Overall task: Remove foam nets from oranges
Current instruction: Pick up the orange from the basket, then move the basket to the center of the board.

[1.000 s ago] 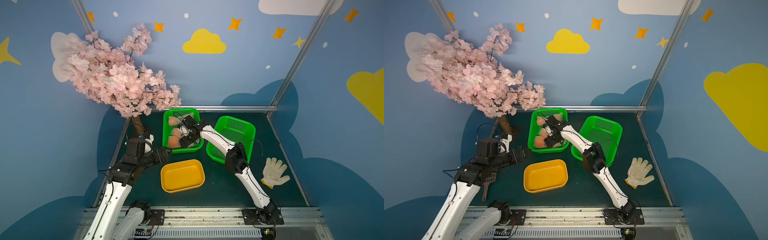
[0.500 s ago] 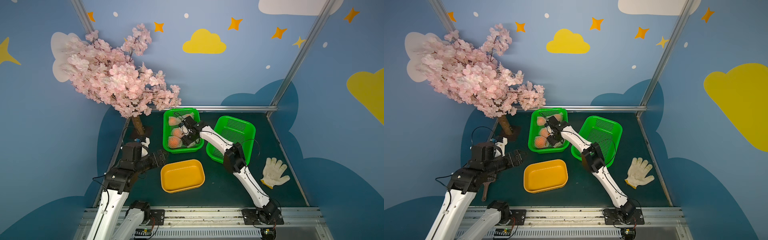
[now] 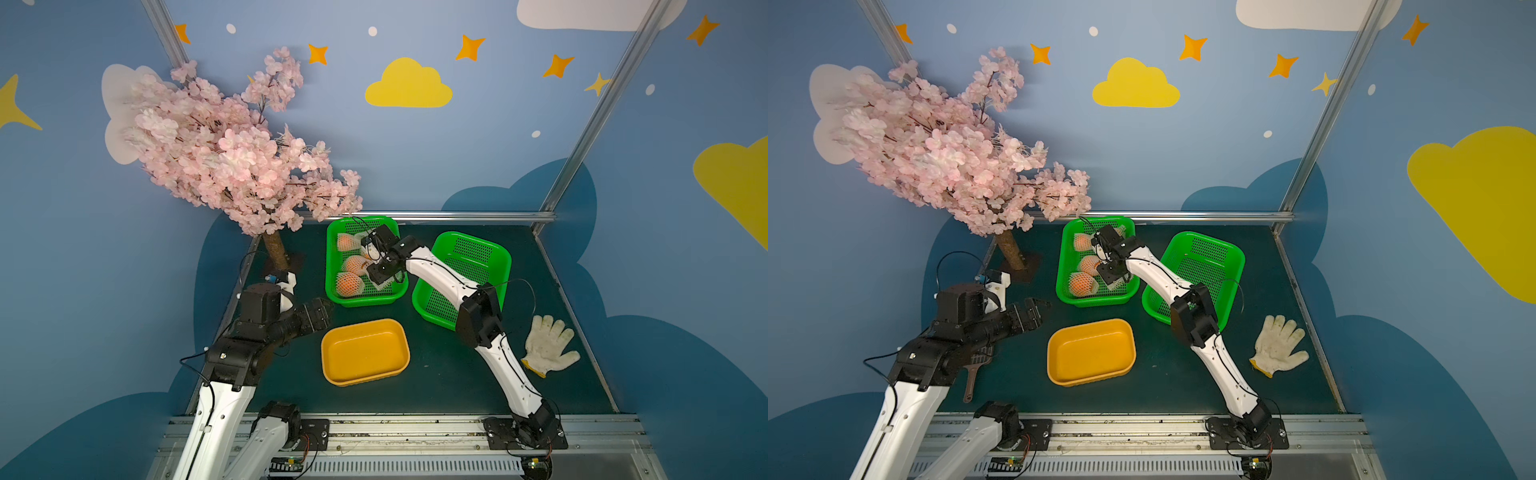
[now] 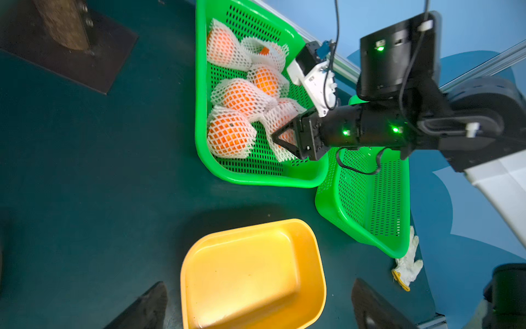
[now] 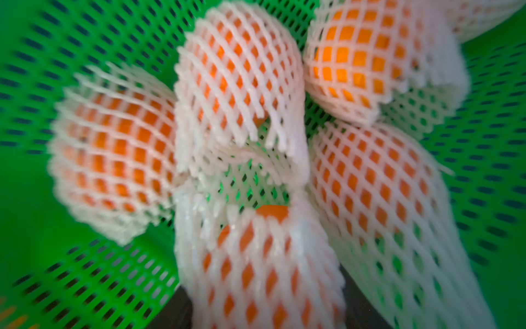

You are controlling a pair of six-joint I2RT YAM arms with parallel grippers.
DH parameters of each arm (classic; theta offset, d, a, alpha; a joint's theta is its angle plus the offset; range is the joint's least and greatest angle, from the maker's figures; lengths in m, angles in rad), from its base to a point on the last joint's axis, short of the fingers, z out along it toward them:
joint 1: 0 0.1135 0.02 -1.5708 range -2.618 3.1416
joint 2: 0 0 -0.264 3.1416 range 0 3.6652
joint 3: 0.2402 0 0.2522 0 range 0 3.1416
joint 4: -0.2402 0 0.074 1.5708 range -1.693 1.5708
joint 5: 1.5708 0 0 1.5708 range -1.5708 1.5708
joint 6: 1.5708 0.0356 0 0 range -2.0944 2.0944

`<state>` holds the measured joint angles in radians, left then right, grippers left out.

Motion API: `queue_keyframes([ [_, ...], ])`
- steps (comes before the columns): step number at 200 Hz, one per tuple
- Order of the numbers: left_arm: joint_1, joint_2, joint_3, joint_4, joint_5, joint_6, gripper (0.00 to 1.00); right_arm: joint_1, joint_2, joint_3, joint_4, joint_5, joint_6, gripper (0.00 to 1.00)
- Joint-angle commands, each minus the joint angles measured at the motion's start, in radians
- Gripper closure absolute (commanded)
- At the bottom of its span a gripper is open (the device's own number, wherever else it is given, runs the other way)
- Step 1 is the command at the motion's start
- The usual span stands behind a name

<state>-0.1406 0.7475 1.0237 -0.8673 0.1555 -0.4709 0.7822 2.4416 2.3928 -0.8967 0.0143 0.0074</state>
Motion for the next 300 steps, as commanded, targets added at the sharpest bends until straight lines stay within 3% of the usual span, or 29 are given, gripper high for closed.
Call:
queue_keyframes([
  [1,0.008,0.008,0.046,0.01,-0.013,0.018,0.0,0.008,-0.139,-0.033,0.014,-0.031,0.048,0.61],
  [89,0.007,0.089,0.157,0.156,0.071,-0.023,0.0,0.015,-0.393,-0.098,-0.159,-0.243,0.274,0.62],
  [114,0.004,0.114,0.153,0.249,0.164,-0.054,0.0,0.013,-0.53,-0.203,-0.291,-0.247,0.312,0.62],
  [149,-0.067,0.18,0.136,0.398,0.281,-0.11,0.0,0.014,-0.86,-0.648,-0.322,-0.238,0.457,0.62],
  [177,-0.233,0.255,0.166,0.374,0.212,-0.086,0.0,0.001,-1.184,-1.078,-0.198,-0.256,0.624,0.62],
  [191,-0.308,0.262,0.143,0.395,0.17,-0.095,0.0,-0.003,-1.336,-1.292,-0.065,-0.261,0.649,0.61],
  [213,-0.399,0.249,0.106,0.397,0.095,-0.125,0.0,-0.079,-1.49,-1.501,0.055,-0.299,0.673,0.57],
  [249,-0.543,0.253,0.06,0.334,0.015,-0.15,0.0,-0.163,-1.497,-1.673,0.176,-0.339,0.618,0.56],
  [268,-0.589,0.228,-0.011,0.373,0.009,-0.217,0.0,-0.198,-1.445,-1.684,0.215,-0.286,0.595,0.55],
  [300,-0.651,0.188,-0.096,0.417,-0.036,-0.275,0.0,-0.346,-1.298,-1.62,0.25,-0.296,0.494,0.56],
])
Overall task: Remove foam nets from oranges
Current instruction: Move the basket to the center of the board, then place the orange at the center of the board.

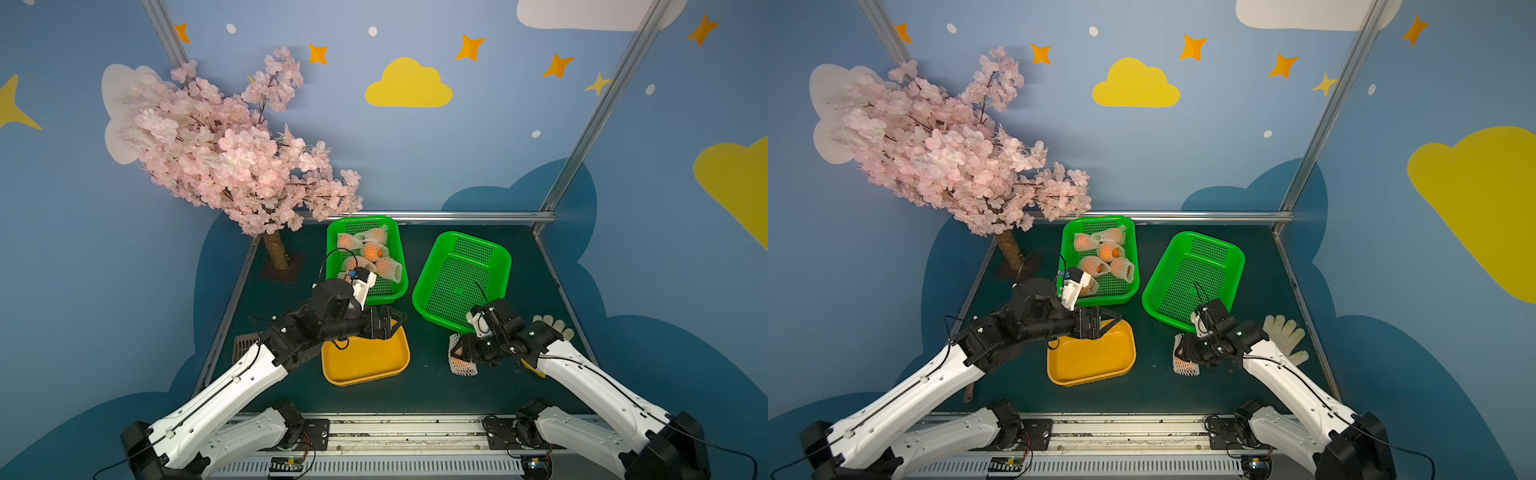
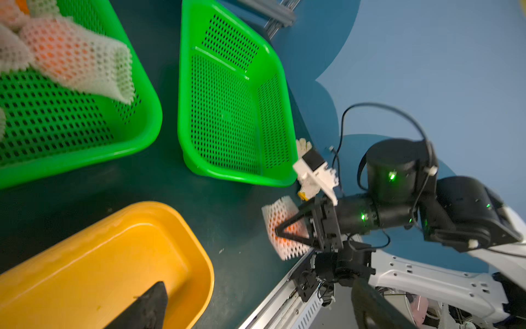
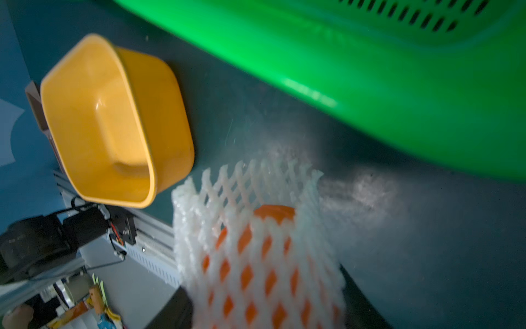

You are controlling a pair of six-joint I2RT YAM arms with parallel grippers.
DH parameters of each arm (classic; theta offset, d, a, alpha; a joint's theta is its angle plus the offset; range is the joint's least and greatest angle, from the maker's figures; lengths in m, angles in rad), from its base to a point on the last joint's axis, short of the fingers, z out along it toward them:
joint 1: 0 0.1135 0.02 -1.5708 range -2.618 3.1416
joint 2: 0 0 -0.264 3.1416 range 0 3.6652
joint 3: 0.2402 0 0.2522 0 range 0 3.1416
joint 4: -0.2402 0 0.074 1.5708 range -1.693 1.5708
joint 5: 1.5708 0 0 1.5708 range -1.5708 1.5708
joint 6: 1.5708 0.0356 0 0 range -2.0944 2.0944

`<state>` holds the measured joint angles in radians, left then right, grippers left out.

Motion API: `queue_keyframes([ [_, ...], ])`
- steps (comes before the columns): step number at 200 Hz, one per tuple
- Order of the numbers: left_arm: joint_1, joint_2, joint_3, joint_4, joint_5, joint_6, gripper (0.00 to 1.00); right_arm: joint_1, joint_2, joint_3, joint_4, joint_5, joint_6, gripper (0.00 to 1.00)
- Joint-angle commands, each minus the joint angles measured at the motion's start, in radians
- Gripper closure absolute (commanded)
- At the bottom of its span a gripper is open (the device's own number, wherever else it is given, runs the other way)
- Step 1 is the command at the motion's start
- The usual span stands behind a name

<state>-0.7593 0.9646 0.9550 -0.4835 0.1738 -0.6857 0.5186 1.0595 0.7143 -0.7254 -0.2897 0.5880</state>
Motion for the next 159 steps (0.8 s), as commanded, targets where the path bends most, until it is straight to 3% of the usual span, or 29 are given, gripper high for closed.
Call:
queue_keyframes([
  [1,-0.033,-0.029,-0.029,0.032,-0.055,-0.062,0.0,-0.088,0.088,0.062,0.079,0.007,-0.092,0.56],
  [29,-0.059,-0.038,-0.049,0.017,-0.086,-0.066,0.0,-0.17,0.23,0.176,0.078,0.0,-0.201,0.56],
  [50,-0.063,-0.048,-0.082,0.029,-0.089,-0.082,0.0,-0.217,0.368,0.3,-0.036,-0.053,-0.313,0.57],
  [68,-0.064,-0.042,-0.102,0.054,-0.08,-0.096,0.0,-0.224,0.446,0.35,-0.095,-0.079,-0.357,0.65],
  [115,-0.066,0.008,-0.105,0.109,-0.04,-0.117,0.0,-0.094,0.284,0.176,-0.064,-0.127,-0.238,0.57],
  [159,-0.07,0.073,-0.124,0.169,0.001,-0.141,0.0,-0.02,0.189,-0.018,0.069,-0.085,-0.061,0.5],
])
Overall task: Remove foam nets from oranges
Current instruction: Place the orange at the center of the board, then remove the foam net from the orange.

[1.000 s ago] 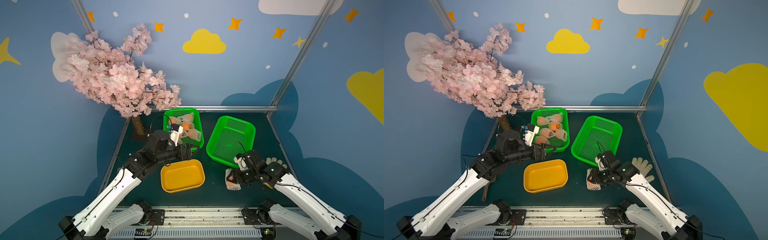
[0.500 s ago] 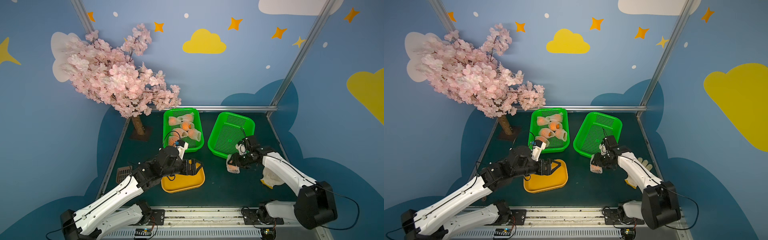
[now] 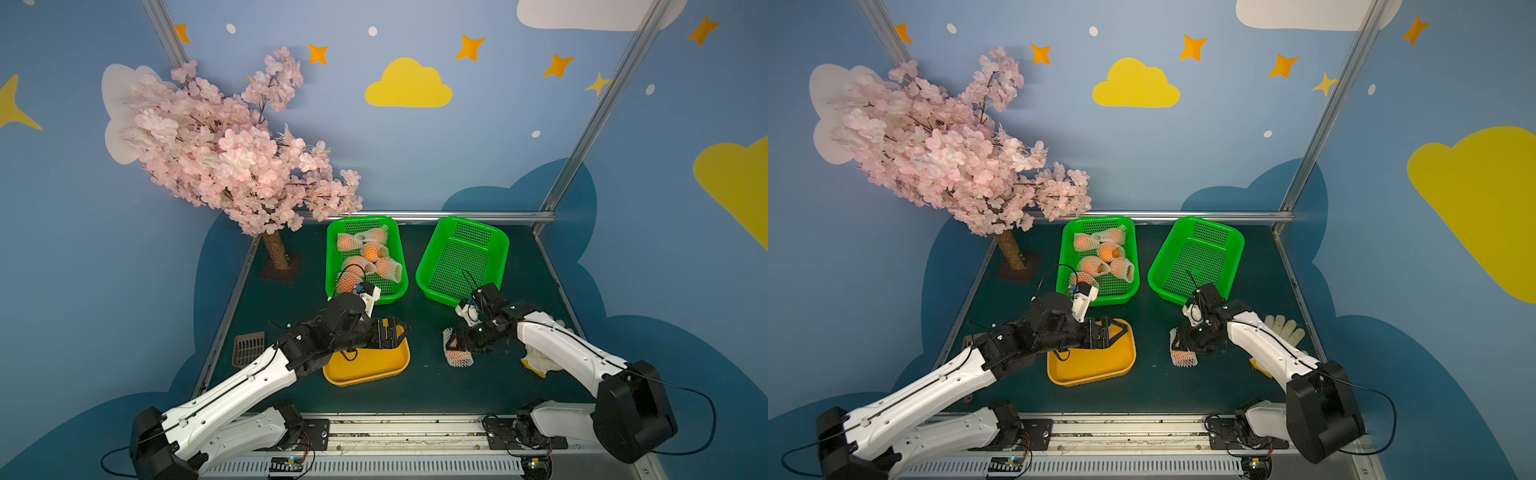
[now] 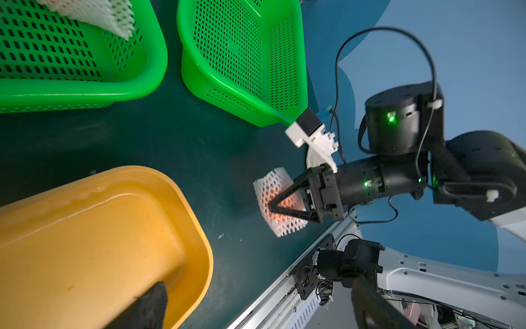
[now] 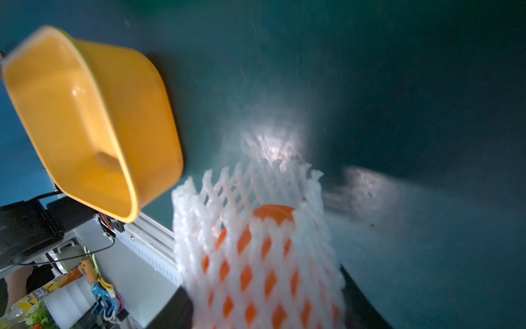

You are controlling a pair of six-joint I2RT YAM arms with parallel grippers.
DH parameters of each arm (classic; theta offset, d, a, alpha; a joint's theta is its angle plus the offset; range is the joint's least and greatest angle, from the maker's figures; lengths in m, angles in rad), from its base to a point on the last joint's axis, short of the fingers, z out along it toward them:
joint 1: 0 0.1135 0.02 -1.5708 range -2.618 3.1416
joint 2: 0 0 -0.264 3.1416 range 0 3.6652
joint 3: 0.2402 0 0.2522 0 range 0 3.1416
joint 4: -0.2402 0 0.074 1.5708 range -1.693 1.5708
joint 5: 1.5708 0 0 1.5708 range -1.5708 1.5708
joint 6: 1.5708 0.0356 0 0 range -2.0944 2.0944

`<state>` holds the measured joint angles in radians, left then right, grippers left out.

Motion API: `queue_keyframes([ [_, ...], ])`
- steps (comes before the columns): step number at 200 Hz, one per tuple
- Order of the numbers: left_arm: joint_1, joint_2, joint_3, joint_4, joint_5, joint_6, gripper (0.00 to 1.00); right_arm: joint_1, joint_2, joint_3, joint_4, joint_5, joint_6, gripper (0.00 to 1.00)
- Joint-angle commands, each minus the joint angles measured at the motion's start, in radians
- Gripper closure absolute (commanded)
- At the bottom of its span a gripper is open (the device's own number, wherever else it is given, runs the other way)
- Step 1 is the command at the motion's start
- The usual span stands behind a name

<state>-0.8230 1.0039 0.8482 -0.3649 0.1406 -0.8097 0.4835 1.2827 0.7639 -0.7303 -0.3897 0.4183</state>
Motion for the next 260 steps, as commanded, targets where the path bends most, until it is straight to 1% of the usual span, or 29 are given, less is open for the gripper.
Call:
queue_keyframes([
  [1,-0.007,0.036,-0.017,0.052,0.035,-0.017,0.0,0.017,-0.035,-0.071,0.079,0.017,0.112,0.5],
  [18,-0.009,0.069,-0.017,0.081,0.053,-0.027,0.0,0.024,-0.055,-0.135,0.152,0.045,0.143,0.43],
  [34,-0.015,0.11,-0.009,0.094,0.065,-0.037,0.01,0.024,-0.059,-0.16,0.189,0.071,0.151,0.37],
  [51,-0.025,0.144,0.0,0.116,0.078,-0.046,0.01,0.022,-0.059,-0.149,0.161,0.083,0.141,0.29],
  [73,-0.036,0.172,0.016,0.12,0.086,-0.038,0.0,0.011,-0.058,-0.111,0.087,0.06,0.12,0.2],
  [85,-0.043,0.18,0.023,0.113,0.086,-0.027,0.0,-0.007,-0.05,-0.097,0.034,0.016,0.11,0.19],
  [98,-0.051,0.182,0.024,0.109,0.086,-0.012,0.0,-0.029,-0.047,-0.047,-0.031,-0.024,0.106,0.18],
  [102,-0.053,0.181,0.021,0.111,0.116,-0.01,0.0,-0.034,-0.047,-0.039,-0.05,-0.037,0.104,0.18],
  [122,-0.065,0.172,0.005,0.12,0.134,0.003,0.0,-0.06,-0.07,-0.011,-0.133,-0.09,0.106,0.18],
  [152,-0.079,0.182,-0.011,0.143,0.159,0.004,0.0,-0.074,-0.099,0.0,-0.162,-0.099,0.103,0.18],
  [181,-0.093,0.22,0.002,0.149,0.177,0.012,0.0,-0.075,-0.032,0.058,-0.19,-0.103,0.009,0.18],
  [206,-0.094,0.221,-0.011,0.17,0.176,-0.005,0.0,-0.059,0.049,0.127,-0.235,-0.08,-0.087,0.19],
  [216,-0.093,0.215,-0.021,0.18,0.172,-0.012,0.0,-0.052,0.072,0.137,-0.222,-0.104,-0.104,0.19],
  [244,-0.093,0.198,-0.044,0.179,0.161,-0.023,0.0,0.039,0.163,0.224,-0.285,0.017,-0.14,0.19],
  [260,-0.094,0.183,-0.059,0.176,0.144,-0.028,0.0,0.072,0.209,0.255,-0.323,0.081,-0.147,0.19],
])
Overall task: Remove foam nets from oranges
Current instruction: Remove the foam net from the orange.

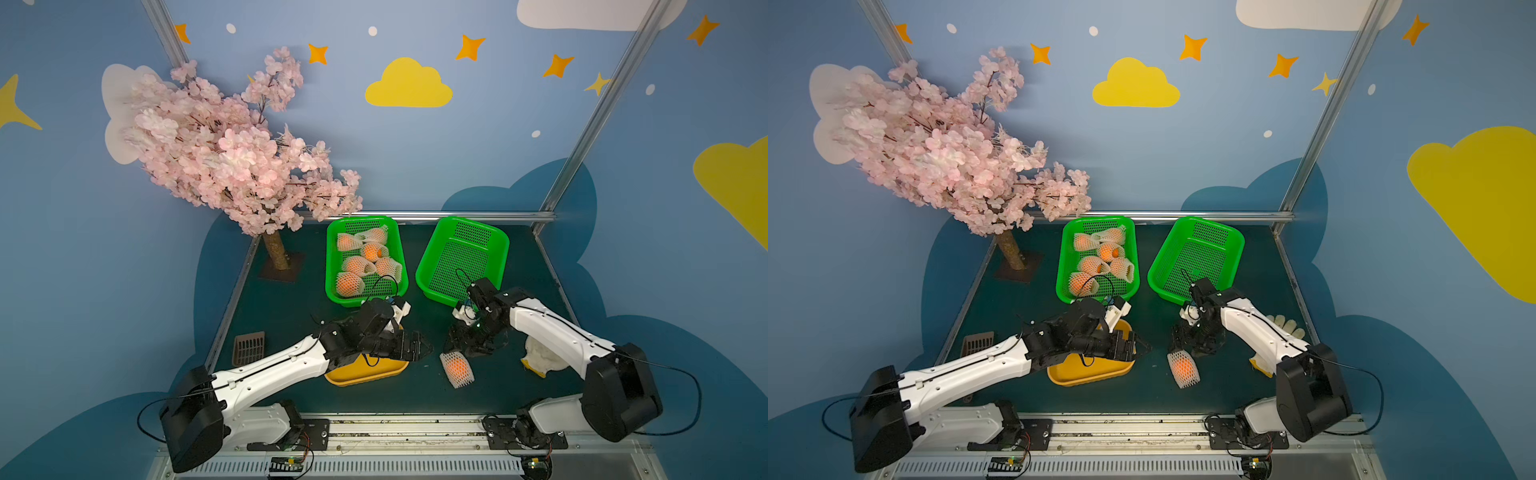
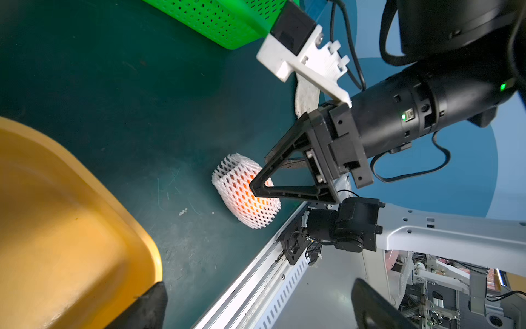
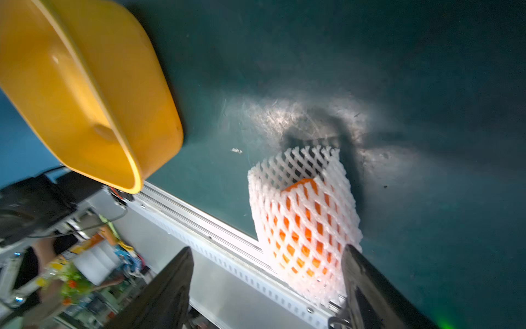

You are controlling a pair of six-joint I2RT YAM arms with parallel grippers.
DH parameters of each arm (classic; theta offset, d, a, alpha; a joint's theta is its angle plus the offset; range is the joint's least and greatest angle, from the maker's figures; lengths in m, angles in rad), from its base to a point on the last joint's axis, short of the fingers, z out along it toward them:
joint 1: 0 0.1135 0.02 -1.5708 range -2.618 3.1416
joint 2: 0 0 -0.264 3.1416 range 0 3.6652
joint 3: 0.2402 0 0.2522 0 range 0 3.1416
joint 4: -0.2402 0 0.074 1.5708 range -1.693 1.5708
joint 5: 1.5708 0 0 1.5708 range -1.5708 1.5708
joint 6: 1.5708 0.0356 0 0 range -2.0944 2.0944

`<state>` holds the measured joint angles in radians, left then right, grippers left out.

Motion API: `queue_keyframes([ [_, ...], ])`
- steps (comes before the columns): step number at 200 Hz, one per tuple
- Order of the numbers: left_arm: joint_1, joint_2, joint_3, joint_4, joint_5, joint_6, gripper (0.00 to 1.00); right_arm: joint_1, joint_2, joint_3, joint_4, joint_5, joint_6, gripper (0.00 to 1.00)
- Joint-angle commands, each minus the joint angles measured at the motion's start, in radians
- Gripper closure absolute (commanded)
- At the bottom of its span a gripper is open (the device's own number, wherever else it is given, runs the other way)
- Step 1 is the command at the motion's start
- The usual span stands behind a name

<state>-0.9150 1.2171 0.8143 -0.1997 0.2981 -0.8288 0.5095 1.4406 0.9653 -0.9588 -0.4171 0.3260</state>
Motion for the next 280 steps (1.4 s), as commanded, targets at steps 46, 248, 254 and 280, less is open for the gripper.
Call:
queue_keyframes([
  [46,0.004,-0.077,-0.073,-0.008,-0.058,-0.023,0.0,0.128,0.129,0.104,-0.133,0.239,-0.066,0.2],
  [248,0.034,-0.161,-0.148,-0.009,-0.08,-0.021,0.0,0.131,0.16,0.18,0.048,0.154,-0.1,1.0],
  [254,0.033,-0.153,-0.147,0.002,-0.076,-0.021,0.0,0.12,0.134,0.171,0.068,0.138,-0.093,1.0],
  [280,0.033,-0.096,-0.14,0.084,-0.031,-0.026,0.0,0.062,-0.023,0.056,0.249,0.047,-0.029,1.0],
])
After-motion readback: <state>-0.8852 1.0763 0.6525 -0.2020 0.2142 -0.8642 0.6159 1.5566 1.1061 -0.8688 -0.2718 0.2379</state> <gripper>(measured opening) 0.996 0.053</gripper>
